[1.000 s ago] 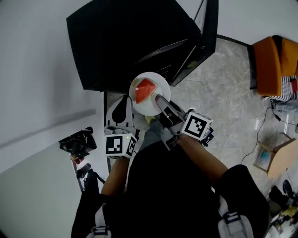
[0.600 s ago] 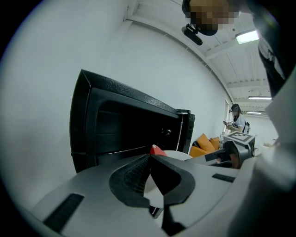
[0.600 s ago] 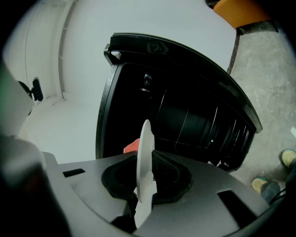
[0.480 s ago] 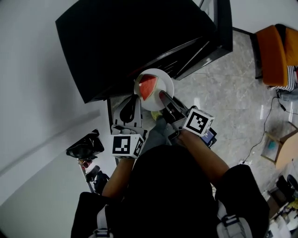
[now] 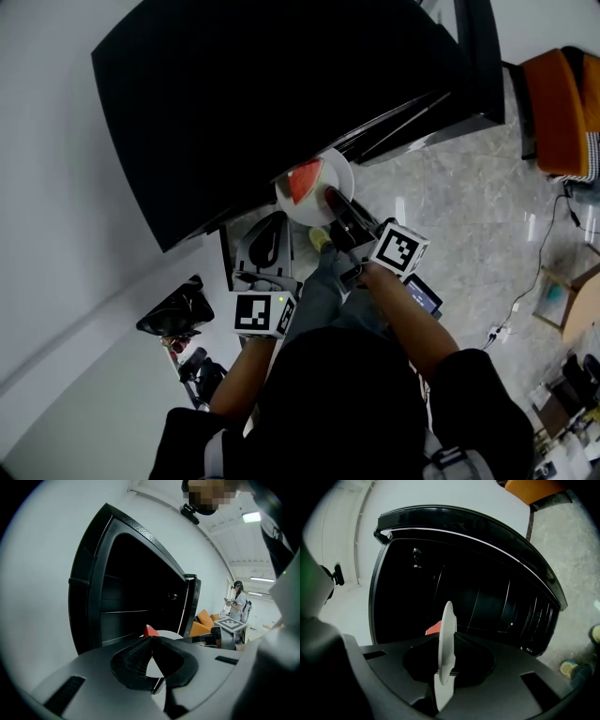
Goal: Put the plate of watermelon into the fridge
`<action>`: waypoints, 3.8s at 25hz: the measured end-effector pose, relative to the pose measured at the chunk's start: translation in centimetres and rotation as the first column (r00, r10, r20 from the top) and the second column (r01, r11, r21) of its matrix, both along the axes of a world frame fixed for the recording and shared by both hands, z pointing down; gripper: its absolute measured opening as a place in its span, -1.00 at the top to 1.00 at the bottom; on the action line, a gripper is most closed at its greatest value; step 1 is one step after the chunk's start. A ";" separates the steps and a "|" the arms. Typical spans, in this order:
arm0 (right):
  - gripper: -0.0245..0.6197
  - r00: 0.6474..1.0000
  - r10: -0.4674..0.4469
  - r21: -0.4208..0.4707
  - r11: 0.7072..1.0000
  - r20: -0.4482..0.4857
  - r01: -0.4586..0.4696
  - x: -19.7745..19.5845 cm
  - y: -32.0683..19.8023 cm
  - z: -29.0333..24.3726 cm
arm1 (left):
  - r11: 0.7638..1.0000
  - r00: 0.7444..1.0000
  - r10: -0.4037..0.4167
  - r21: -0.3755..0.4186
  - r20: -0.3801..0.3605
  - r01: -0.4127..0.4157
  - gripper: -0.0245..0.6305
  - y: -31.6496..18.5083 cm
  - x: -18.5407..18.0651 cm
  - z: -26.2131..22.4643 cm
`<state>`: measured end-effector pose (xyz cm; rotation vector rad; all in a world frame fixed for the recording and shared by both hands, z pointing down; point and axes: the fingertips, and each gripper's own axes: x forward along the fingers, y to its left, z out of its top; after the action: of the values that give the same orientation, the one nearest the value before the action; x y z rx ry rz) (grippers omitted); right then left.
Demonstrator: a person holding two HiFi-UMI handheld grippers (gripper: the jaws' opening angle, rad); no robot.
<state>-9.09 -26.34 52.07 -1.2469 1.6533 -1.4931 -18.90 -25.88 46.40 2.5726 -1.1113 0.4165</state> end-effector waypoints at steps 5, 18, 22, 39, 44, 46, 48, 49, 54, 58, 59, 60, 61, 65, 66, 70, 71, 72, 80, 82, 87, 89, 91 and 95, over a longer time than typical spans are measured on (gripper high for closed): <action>0.80 0.999 0.031 0.039 0.999 0.018 -0.031 0.3 -2.0 2.5 | 1.000 1.000 0.003 -0.015 0.007 -0.003 0.90 -0.5 -0.2 2.3; 0.80 0.994 0.101 -0.058 0.993 0.045 -0.099 -0.2 -4.2 9.1 | 0.999 1.000 0.003 -0.038 0.025 -0.002 0.90 -0.8 -0.5 5.5; 0.80 0.992 0.116 -0.091 0.990 0.044 -0.112 -0.3 -4.7 10.6 | 0.999 1.000 0.002 -0.036 0.025 -0.001 0.90 -1.0 -0.6 5.7; 0.80 0.987 0.160 -0.196 0.969 0.018 -0.153 -0.1 -7.4 12.9 | 0.999 1.000 0.002 -0.052 0.031 0.000 0.90 -1.8 -1.0 6.0; 0.79 0.985 0.149 -0.320 0.932 -0.082 -0.168 0.9 -7.1 13.9 | 0.998 0.999 0.003 -0.055 0.036 -0.001 0.90 -1.8 -1.1 6.2; 0.69 0.984 0.145 -0.323 0.930 -0.108 -0.173 1.0 -7.2 13.6 | 0.998 0.999 0.003 -0.057 0.038 -0.001 0.90 -1.8 -1.2 6.2; 0.54 0.984 0.132 -0.314 0.935 -0.117 -0.162 0.7 -7.4 13.1 | 0.998 0.999 0.006 -0.057 0.040 -0.003 0.90 -1.8 -1.1 6.2; 0.46 0.985 0.119 -0.310 0.939 -0.123 -0.152 0.5 -7.6 12.9 | 0.998 0.999 0.007 -0.055 0.040 -0.005 0.90 -1.8 -1.1 6.1; 0.25 0.981 0.039 -0.333 0.937 -0.189 -0.101 -0.3 -7.4 13.0 | 0.999 0.999 0.012 -0.053 0.044 -0.010 0.90 -1.6 -0.8 6.0; 0.22 0.981 0.036 -0.355 0.929 -0.189 -0.102 -0.3 -6.7 13.7 | 0.999 0.999 0.016 -0.052 0.043 -0.014 0.90 -1.8 -0.8 5.9; 0.22 0.981 0.035 -0.353 0.930 -0.189 -0.101 -0.4 -6.5 13.6 | 0.999 0.999 0.017 -0.052 0.044 -0.015 0.90 -1.8 -0.8 6.0; 0.22 0.981 0.030 -0.350 0.932 -0.193 -0.097 -0.4 -6.2 13.6 | 0.998 0.999 0.018 -0.053 0.044 -0.016 0.90 -1.8 -0.8 6.0; 0.22 0.980 0.027 -0.350 0.932 -0.197 -0.096 -0.3 -5.9 13.5 | 0.998 0.999 0.019 -0.053 0.044 -0.017 0.90 -1.8 -0.8 6.1; 0.25 0.979 0.071 -0.384 0.912 -0.193 -0.142 0.8 -3.2 13.9 | 0.998 0.999 0.019 -0.054 0.047 -0.016 0.90 -1.7 -1.0 6.2; 0.47 0.978 0.085 -0.385 0.910 -0.188 -0.153 1.0 -2.5 13.9 | 0.998 0.999 0.019 -0.055 0.047 -0.017 0.90 -1.7 -1.0 6.3; 0.88 0.977 0.097 -0.362 0.918 -0.189 -0.162 1.2 -1.1 13.8 | 0.998 0.999 0.022 -0.052 0.047 -0.020 0.90 -1.7 -1.0 6.4; 0.88 0.977 0.096 -0.360 0.919 -0.189 -0.160 1.1 -1.1 13.9 | 0.998 0.999 0.022 -0.052 0.048 -0.019 0.90 -1.7 -1.0 6.5; 0.88 0.978 0.098 -0.355 0.921 -0.183 -0.159 1.1 -1.2 13.9 | 0.998 0.999 0.021 -0.052 0.049 -0.018 0.90 -1.7 -1.0 6.5; 0.89 0.985 0.081 -0.336 0.933 -0.152 -0.129 0.1 -3.5 13.9 | 0.998 0.998 0.023 -0.060 0.057 -0.019 0.90 -1.4 -1.2 6.8; 0.89 0.985 0.043 -0.328 0.940 -0.165 -0.095 -0.6 -5.3 14.1 | 0.998 0.998 0.021 -0.060 0.058 -0.018 0.90 -1.4 -1.2 6.9; 0.89 0.987 0.002 -0.313 0.948 -0.163 -0.054 -1.1 -7.6 13.7 | 0.998 0.998 0.008 -0.068 0.060 -0.004 0.90 -1.1 -1.4 6.8; 0.89 0.989 -0.005 -0.287 0.957 -0.149 -0.038 -1.1 -7.4 13.0 | 0.998 0.998 0.006 -0.066 0.062 -0.002 0.90 -1.1 -1.6 6.6; 0.89 0.989 -0.023 -0.247 0.969 -0.146 -0.014 -1.1 -7.1 11.8 | 0.998 0.998 0.007 -0.055 0.062 -0.003 0.90 -1.4 -1.6 6.1; 0.89 0.974 -0.103 -0.162 0.984 -0.202 0.070 -0.7 -5.9 7.7 | 1.000 0.998 0.011 -0.026 0.054 -0.010 0.90 -1.5 -1.3 4.3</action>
<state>-9.76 -32.26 59.78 -1.4769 1.7748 -1.6140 -20.15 -27.36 50.74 2.5596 -1.1038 0.5032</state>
